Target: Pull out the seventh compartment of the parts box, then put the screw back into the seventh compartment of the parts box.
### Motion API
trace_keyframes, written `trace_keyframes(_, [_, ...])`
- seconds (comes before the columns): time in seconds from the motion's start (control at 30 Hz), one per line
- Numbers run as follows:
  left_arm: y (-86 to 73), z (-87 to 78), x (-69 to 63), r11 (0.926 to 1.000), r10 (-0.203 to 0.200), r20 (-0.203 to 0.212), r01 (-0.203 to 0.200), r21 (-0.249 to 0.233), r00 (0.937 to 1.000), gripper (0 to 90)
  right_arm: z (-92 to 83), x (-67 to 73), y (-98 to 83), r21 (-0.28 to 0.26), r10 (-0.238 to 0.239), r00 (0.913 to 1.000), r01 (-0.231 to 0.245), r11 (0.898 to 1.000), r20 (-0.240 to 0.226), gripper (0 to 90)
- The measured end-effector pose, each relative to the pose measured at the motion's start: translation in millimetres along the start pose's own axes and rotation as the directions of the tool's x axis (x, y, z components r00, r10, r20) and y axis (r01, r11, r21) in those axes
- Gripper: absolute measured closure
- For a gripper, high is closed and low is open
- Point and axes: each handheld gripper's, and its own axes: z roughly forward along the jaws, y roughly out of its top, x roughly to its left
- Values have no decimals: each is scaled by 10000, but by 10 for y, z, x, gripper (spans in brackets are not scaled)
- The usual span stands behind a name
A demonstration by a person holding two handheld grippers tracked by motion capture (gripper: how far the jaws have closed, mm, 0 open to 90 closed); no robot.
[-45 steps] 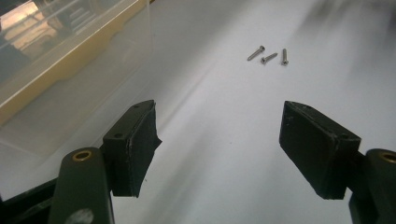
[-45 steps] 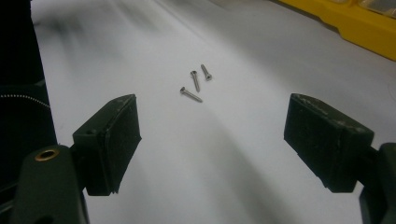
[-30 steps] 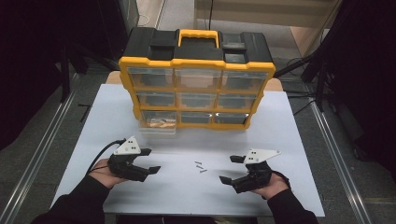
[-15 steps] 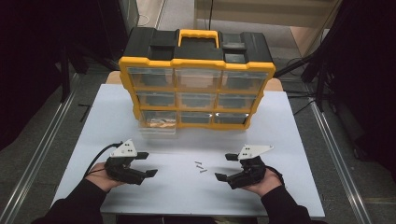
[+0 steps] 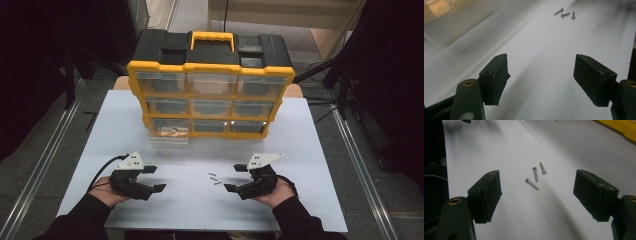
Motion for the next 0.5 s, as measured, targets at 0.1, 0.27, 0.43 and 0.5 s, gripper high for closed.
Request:
trace_keyframes(0.1, [-5,-8,3,10000,-19,-19,19,-5,10000,277,25,4,22,-21,-125,9999,125,9999,-35,243])
trace_keyframes(0.27, [-15,-17,-6,9999,55,1,-55,-102,10000,277,60,15,48,19,-213,9997,213,9998,-93,254])
trace_keyframes(0.43, [-17,-17,-29,9997,214,94,-213,-86,9997,276,118,21,65,175,-199,9997,202,9996,-119,256])
trace_keyframes(0.5, [-16,-15,-29,9997,242,83,-242,-64,9997,277,142,25,71,205,-270,9996,271,9994,-82,257])
